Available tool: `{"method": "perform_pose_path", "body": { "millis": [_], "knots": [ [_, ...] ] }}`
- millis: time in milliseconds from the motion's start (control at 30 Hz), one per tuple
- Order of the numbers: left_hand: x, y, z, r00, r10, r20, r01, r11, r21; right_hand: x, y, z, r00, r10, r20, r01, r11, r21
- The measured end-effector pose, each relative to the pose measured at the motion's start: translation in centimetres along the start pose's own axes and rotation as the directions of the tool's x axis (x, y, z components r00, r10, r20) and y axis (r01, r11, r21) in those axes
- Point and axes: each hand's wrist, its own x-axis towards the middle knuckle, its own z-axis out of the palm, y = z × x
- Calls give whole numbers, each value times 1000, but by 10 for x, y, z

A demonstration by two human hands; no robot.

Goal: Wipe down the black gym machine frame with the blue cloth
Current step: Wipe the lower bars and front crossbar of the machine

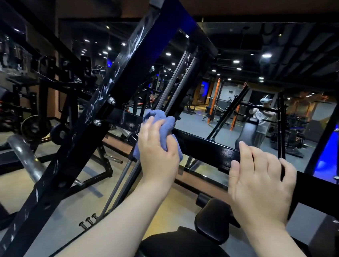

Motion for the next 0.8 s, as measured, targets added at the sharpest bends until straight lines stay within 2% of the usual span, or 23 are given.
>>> {"method": "perform_pose_path", "body": {
  "millis": [67, 100, 167, 200, 233, 267, 300, 367, 433, 500, 567, 667, 733, 800],
  "knots": [
    [-17, 7, 2, 984, 122, 130, -128, 991, 33, 0, -2, -1, 1000, 19, -1, -19, 1000, 10],
    [-26, 6, 1, 951, 226, 213, -237, 971, 28, 0, -3, -2, 1000, 29, 0, -29, 999, 17],
    [-29, -4, -6, 837, 438, 328, -462, 887, -5, 1, -7, -4, 999, 45, 10, -45, 999, 27],
    [-23, -11, -10, 797, 492, 351, -519, 855, -20, 3, -9, -5, 999, 47, 16, -47, 998, 30],
    [-16, -18, -15, 787, 501, 359, -531, 847, -18, 5, -11, -6, 999, 38, 24, -39, 999, 29],
    [-8, -24, -19, 811, 468, 350, -498, 867, -4, 8, -13, -7, 999, 19, 36, -20, 999, 25],
    [-1, -29, -23, 864, 392, 316, -416, 909, 9, 10, -17, -7, 999, -10, 50, 9, 1000, 21],
    [13, -31, -26, 974, 154, 169, -153, 988, -18, 17, -28, -4, 994, -77, 83, 76, 997, 12],
    [19, -22, -20, 999, -13, 40, 14, 999, -40, 23, -45, 4, 986, -121, 114, 122, 993, 1],
    [14, -10, -13, 999, 6, 35, -7, 1000, 12, 29, -61, 14, 985, -121, 125, 124, 992, -21],
    [2, -9, -14, 980, 140, 145, -146, 989, 37, 31, -69, 22, 988, -111, 109, 116, 992, -42],
    [7, -32, -29, 892, 348, 288, -367, 930, 11, 27, -69, 27, 989, -132, 69, 135, 989, -54],
    [19, -44, -35, 918, 315, 240, -327, 945, 11, 25, -68, 28, 990, -134, 45, 136, 989, -49],
    [29, -45, -32, 984, 150, 99, -148, 989, -28, 26, -69, 29, 994, -105, 32, 106, 994, -38]
  ]
}}
